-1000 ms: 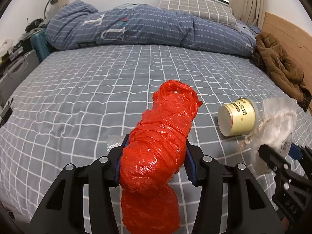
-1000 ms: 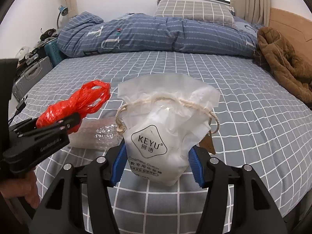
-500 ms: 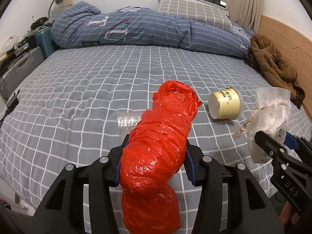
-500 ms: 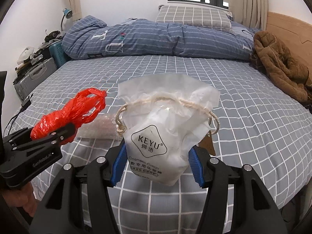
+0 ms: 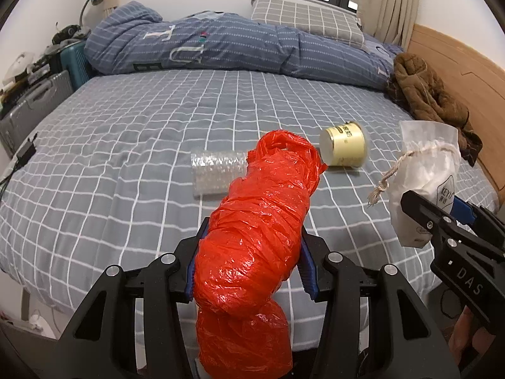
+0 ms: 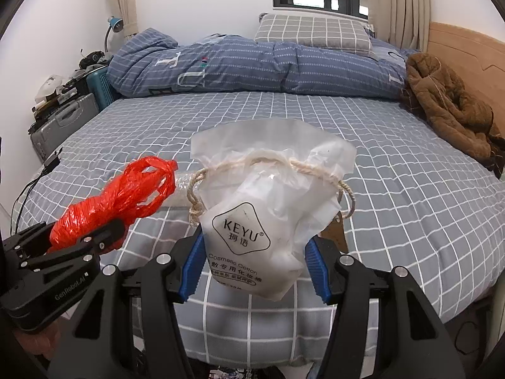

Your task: Collect trash

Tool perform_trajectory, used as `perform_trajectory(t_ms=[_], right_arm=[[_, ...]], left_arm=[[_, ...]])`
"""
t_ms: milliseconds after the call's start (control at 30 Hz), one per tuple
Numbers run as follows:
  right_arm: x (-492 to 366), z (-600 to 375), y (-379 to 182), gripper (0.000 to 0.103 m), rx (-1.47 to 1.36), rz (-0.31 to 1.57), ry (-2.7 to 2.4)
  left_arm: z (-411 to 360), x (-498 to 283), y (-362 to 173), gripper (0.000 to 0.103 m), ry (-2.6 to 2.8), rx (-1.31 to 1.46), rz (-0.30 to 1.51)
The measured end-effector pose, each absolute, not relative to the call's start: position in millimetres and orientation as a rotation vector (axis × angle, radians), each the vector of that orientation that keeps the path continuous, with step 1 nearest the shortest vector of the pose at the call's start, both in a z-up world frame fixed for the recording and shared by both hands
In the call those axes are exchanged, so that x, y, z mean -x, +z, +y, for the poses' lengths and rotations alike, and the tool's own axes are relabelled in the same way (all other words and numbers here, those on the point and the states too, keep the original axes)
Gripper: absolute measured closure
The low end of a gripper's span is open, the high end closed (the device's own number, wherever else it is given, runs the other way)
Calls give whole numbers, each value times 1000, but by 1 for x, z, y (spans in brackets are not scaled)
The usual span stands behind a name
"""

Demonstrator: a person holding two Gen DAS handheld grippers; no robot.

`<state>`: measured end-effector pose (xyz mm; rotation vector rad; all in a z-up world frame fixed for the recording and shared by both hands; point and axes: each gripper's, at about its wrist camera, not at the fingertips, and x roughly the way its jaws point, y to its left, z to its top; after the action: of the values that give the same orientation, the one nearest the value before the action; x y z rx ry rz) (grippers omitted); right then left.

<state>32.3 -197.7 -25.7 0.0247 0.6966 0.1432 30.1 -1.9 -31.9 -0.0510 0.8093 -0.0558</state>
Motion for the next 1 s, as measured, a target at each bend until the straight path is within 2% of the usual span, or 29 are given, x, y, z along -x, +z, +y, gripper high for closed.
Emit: perform_trajectory(t_ms=[1000], right_arm=[[63, -202, -48, 49, -30, 765, 158]], left_arm=[[4, 76, -49, 55, -56, 98, 858]])
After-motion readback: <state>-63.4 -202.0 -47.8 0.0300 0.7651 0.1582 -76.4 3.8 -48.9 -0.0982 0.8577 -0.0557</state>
